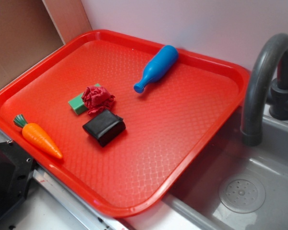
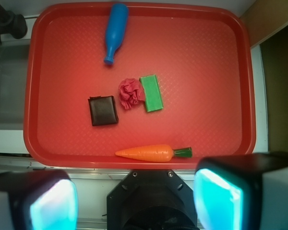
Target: Grab the red paper.
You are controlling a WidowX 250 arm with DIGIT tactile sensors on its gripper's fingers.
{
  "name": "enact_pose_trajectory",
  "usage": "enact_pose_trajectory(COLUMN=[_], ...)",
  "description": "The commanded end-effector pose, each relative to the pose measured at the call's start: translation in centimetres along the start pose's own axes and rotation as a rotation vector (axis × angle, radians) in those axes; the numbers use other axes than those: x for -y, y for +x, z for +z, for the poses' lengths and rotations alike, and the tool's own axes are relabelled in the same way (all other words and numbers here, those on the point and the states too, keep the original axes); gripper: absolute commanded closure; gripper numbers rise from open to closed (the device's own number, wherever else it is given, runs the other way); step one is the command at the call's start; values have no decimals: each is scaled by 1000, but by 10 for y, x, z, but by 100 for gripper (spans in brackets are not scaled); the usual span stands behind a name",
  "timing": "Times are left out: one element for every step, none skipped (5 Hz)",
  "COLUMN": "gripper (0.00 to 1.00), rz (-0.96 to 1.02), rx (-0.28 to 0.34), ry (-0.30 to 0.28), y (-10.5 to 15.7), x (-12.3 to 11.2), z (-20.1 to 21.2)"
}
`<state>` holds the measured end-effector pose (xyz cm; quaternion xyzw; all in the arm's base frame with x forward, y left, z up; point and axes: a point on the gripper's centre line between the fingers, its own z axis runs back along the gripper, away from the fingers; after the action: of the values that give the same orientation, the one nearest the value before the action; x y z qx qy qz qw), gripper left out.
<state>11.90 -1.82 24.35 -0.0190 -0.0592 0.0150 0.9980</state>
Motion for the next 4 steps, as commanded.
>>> enact_pose_trajectory(gripper=[0, 0, 0, 0], rz=[0, 256, 499, 740], rx=[0, 26, 83, 135], ry=[0, -51, -4, 55], y=[0, 8, 23, 40], x=[0, -5, -1, 6], z=[0, -10, -30, -61])
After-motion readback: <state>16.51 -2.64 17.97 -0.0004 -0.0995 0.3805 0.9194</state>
